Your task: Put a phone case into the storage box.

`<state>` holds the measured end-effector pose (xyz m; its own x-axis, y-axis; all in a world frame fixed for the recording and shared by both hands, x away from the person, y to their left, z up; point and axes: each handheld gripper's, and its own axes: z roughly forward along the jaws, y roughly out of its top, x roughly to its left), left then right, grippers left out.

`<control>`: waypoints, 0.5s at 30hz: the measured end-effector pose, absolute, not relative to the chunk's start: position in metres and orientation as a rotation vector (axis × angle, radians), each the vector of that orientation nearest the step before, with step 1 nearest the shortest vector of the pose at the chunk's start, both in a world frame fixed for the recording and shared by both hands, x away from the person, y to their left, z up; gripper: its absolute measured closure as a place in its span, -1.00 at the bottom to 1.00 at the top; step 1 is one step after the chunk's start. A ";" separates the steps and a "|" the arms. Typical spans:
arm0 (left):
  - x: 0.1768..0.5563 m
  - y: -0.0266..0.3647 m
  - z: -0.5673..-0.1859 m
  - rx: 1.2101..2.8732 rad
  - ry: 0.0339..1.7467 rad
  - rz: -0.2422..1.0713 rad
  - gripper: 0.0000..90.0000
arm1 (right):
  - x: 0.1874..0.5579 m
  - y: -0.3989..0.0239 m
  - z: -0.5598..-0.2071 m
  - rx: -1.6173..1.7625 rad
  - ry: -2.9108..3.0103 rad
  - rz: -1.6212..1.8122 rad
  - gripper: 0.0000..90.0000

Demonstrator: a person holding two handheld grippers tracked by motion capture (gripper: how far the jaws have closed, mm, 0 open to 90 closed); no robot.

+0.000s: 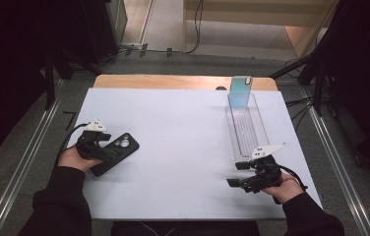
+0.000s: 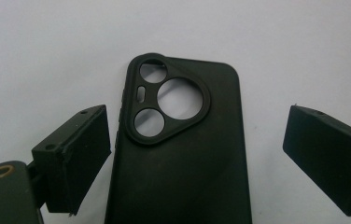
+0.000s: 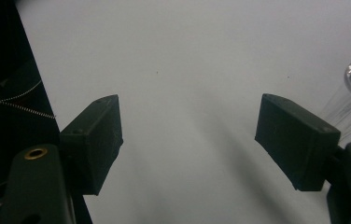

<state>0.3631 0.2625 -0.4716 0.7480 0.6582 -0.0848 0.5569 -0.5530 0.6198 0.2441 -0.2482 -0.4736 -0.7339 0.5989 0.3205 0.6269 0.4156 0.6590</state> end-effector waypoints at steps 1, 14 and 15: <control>0.363 0.262 -0.473 2.309 0.908 0.215 -0.83 | 0.244 -0.248 -0.474 -1.134 -2.613 -1.239 -0.53; 0.363 0.261 -0.487 2.367 0.923 0.252 -0.72 | 0.244 -0.248 -0.474 -1.131 -2.616 -1.238 -0.53; 0.363 0.260 -0.488 2.368 0.925 0.248 -0.72 | 0.244 -0.248 -0.474 -1.131 -2.616 -1.238 -0.53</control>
